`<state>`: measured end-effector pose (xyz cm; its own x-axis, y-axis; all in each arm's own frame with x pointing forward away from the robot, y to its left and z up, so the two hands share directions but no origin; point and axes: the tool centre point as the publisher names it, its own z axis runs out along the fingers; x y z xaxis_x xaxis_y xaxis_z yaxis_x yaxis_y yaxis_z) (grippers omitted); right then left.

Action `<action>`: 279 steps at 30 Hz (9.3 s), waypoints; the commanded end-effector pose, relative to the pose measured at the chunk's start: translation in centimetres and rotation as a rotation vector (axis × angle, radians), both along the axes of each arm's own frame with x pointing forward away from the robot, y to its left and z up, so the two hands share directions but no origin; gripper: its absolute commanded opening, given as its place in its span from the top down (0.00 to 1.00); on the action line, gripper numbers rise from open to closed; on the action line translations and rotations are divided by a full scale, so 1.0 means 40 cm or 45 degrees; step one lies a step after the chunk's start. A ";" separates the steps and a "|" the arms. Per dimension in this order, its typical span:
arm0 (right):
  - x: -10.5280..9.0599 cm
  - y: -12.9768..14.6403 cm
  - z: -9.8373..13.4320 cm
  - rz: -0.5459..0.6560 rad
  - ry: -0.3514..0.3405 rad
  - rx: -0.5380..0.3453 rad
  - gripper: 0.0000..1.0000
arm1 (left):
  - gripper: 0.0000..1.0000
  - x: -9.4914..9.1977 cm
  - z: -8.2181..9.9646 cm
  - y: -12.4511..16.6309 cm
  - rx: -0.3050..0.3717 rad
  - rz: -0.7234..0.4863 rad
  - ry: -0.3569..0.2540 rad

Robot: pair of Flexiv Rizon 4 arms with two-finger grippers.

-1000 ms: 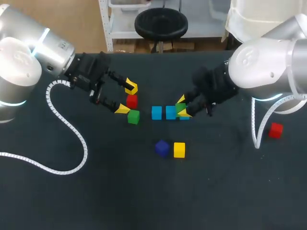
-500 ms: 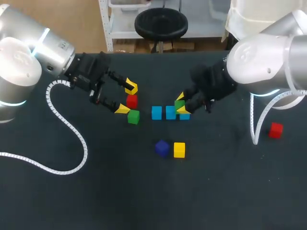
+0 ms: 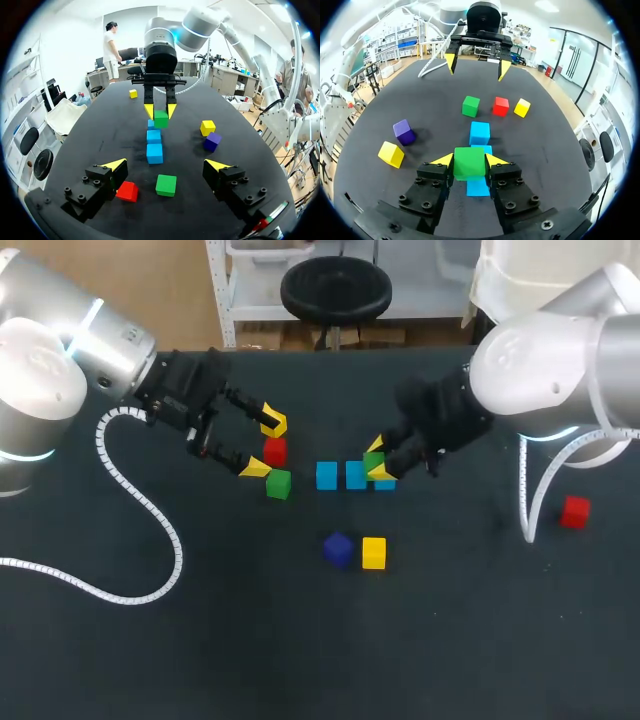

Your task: Place the blue cubes, place green cubes on the blue cubes, place the yellow cubes on the green cubes, then place the red cubes on the yellow cubes, and place purple cube on the red cubes.

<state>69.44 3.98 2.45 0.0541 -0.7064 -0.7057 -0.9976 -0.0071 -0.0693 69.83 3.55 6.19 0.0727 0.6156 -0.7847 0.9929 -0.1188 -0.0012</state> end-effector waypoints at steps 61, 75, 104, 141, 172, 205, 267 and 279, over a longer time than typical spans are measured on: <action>0.044 0.004 -0.012 -0.033 0.014 -0.004 1.00 | 0.00 0.005 -0.001 0.000 0.000 -0.005 0.002; 0.044 0.007 -0.018 -0.028 0.020 -0.026 0.95 | 0.00 0.005 -0.001 0.000 0.000 -0.005 0.002; 0.033 -0.033 0.036 -0.019 0.049 0.108 0.00 | 0.00 0.005 -0.001 0.000 0.000 -0.005 0.002; -0.011 -0.196 0.098 -0.002 0.047 0.251 0.00 | 0.00 0.005 -0.001 0.000 0.000 -0.005 0.002; -0.013 -0.211 0.108 0.004 0.056 0.272 0.00 | 0.00 -0.038 0.035 -0.012 0.114 -0.076 -0.114; -0.013 -0.211 0.108 0.004 0.056 0.272 0.00 | 0.00 -0.004 -0.121 0.037 0.455 -0.179 -0.013; -0.013 -0.211 0.108 0.004 0.056 0.272 0.00 | 1.00 -0.028 -0.169 0.011 0.451 -0.149 0.007; -0.013 -0.211 0.108 0.004 0.056 0.272 0.00 | 1.00 -0.088 -0.132 0.007 0.472 0.125 -0.001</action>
<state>68.93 -4.48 6.79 0.0209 -0.5416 -0.8403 -0.9997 -0.0004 -0.0246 68.18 3.53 0.76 0.0078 0.8637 -0.5040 0.9924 -0.0687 -0.1023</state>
